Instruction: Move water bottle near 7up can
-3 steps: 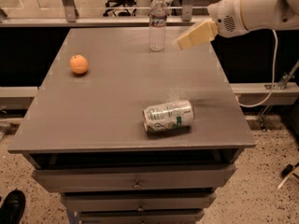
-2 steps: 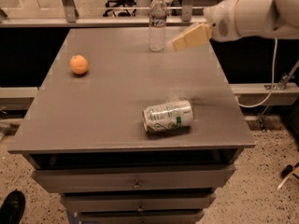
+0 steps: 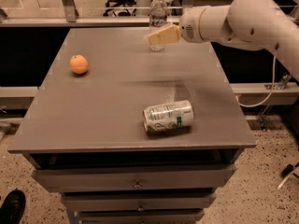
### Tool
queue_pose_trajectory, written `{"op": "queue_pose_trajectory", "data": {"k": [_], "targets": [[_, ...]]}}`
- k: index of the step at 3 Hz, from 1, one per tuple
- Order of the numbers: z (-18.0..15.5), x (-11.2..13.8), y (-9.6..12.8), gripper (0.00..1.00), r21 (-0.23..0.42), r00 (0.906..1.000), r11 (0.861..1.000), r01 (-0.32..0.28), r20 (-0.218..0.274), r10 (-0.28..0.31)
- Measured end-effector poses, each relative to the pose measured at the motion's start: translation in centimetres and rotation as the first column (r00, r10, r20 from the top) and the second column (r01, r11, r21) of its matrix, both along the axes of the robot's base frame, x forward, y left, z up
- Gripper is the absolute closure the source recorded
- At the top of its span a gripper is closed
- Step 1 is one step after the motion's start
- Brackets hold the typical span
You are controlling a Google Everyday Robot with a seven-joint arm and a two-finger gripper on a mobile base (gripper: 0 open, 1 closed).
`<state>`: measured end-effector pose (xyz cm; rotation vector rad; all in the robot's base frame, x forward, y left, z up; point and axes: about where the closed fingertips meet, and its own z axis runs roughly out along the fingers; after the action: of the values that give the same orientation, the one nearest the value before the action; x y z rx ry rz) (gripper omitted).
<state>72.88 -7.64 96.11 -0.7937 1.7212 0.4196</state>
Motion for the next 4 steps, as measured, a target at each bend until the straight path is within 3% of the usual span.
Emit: {"op": "queue_pose_trajectory", "data": {"k": [2,4], "targets": [[-1.4,6.5,1.6,0.00,0.058,0.9974,0.997,0.056,0.042,-0.058],[-2.6,10.8,1.1,0.00,0.088,0.9953,0.993,0.073,0.056,-0.078]]}}
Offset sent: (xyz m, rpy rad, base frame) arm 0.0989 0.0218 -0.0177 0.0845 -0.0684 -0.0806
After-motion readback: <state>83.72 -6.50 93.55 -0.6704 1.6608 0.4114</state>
